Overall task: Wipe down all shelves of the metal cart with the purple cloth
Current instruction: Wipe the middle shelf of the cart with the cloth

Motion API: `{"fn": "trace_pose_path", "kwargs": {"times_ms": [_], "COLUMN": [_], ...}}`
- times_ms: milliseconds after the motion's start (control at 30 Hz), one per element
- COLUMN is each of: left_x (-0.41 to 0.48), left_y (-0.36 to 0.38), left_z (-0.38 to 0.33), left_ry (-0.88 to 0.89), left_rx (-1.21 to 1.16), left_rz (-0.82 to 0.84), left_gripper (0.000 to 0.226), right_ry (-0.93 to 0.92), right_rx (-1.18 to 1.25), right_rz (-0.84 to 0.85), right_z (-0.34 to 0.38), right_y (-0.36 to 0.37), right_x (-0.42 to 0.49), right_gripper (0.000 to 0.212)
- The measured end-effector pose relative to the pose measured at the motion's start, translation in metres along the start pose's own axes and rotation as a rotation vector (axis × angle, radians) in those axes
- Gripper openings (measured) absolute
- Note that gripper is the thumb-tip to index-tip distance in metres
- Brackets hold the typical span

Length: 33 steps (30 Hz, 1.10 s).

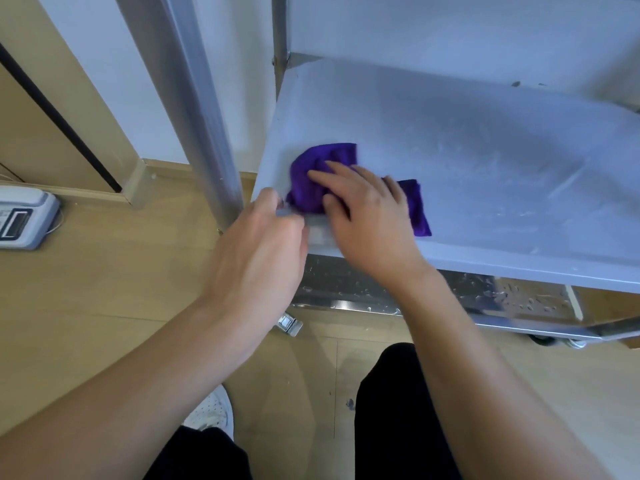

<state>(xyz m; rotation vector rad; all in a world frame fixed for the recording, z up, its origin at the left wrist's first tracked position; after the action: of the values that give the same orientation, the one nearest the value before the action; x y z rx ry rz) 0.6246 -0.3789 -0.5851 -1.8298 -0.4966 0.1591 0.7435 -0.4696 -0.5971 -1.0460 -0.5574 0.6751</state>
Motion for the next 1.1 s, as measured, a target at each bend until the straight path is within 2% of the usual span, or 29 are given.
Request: {"fn": "trace_pose_path", "kwargs": {"times_ms": [167, 433, 600, 800, 1000, 1100], "left_x": [-0.005, -0.004, 0.011, 0.031, 0.044, 0.049], "left_y": [-0.003, -0.003, 0.007, 0.025, 0.028, 0.021], "left_z": [0.002, -0.007, -0.02, -0.042, -0.05, -0.038], "left_ry": [0.032, 0.045, 0.115, 0.235, 0.245, 0.181], "left_rx": [0.018, 0.038, 0.053, 0.044, 0.008, -0.02], "left_rz": [0.002, -0.04, -0.035, -0.009, 0.01, 0.024], "left_gripper": [0.019, 0.018, 0.021, 0.024, 0.024, 0.023], "right_ry": [-0.063, -0.053, 0.013, 0.148, 0.217, 0.243], "right_rx": [-0.013, -0.005, -0.001, 0.003, -0.012, -0.03], "right_rz": [0.042, 0.057, 0.095, 0.06, 0.02, 0.017], "right_z": [0.01, -0.001, -0.033, -0.077, -0.087, -0.071], "right_y": [0.001, -0.004, -0.022, -0.044, -0.046, -0.038], "right_x": [-0.011, -0.012, -0.01, -0.021, -0.022, -0.016], "right_gripper": [0.038, 0.038, 0.039, 0.039, 0.039, 0.041]}}
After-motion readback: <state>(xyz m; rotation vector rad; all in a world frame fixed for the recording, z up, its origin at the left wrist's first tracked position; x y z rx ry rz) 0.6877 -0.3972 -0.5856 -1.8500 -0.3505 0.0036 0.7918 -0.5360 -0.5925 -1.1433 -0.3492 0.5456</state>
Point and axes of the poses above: each hand's wrist, its own x-axis towards the middle knuckle, its own y-axis out of the palm, z = x × y, the point moved 1 cm from there along x, towards the middle knuckle, and after that the axes turned 10 degrees about z, right-handed, at the moved point
